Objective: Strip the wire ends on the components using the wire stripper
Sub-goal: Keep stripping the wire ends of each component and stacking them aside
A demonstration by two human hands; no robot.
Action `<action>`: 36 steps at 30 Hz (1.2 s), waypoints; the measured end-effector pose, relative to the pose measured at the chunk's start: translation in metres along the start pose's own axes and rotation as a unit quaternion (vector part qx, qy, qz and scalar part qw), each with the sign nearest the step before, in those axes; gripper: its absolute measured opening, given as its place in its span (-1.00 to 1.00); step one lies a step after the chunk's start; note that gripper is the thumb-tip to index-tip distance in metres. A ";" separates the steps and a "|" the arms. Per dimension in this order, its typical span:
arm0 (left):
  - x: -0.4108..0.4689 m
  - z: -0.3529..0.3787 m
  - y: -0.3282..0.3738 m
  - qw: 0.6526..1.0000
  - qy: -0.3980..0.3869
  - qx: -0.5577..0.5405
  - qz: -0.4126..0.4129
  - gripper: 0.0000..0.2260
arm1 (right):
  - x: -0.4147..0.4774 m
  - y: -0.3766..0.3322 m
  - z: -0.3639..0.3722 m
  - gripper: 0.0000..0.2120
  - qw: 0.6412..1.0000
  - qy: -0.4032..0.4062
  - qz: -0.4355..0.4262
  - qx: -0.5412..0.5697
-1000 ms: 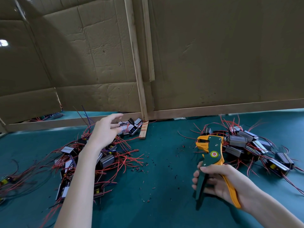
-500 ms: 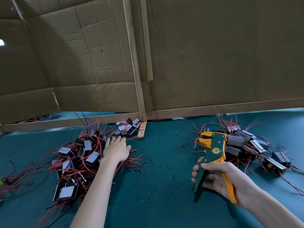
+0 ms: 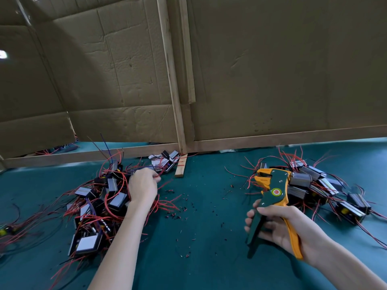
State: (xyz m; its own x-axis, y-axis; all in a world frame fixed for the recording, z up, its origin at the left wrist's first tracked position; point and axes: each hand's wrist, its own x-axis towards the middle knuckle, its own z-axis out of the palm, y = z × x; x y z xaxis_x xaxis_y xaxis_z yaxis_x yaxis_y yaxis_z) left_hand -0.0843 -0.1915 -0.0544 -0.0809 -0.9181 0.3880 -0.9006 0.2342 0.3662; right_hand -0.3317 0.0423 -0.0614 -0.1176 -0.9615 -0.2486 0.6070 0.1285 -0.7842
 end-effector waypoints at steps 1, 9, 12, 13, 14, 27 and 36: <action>0.002 -0.007 0.002 0.999 0.018 -0.047 -0.015 -0.85 | 0.000 0.000 0.000 -0.71 1.000 0.000 0.001 0.000; 0.009 -0.075 0.028 0.922 0.237 -0.305 -0.004 -0.85 | 0.000 0.003 -0.001 -0.70 1.000 -0.004 0.010 0.003; 0.001 -0.091 0.048 0.866 0.180 -0.465 0.045 -0.89 | 0.001 0.003 -0.001 -0.69 1.000 0.001 0.006 0.000; -0.002 -0.094 0.055 0.861 0.146 -0.484 0.062 -0.89 | 0.001 0.003 -0.001 -0.68 1.000 0.002 0.004 -0.001; -0.005 -0.093 0.061 0.858 0.098 -0.499 0.075 -0.87 | 0.001 0.003 -0.001 -0.68 1.000 0.003 0.002 0.000; -0.063 -0.016 0.120 0.881 -0.311 -0.273 0.227 -0.70 | 0.000 0.001 -0.002 -0.69 1.000 0.005 0.001 0.002; -0.039 -0.049 0.096 0.888 -0.424 -0.073 0.161 -0.84 | -0.003 0.000 0.003 -0.75 1.000 -0.002 -0.006 0.010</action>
State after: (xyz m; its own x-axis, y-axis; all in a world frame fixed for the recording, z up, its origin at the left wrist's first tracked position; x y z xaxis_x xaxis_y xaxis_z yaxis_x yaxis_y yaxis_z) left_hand -0.1468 -0.1181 0.0070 -0.6727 -0.6921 -0.2619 -0.7125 0.5103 0.4817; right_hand -0.3292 0.0442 -0.0589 -0.1214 -0.9638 -0.2376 0.6206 0.1131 -0.7759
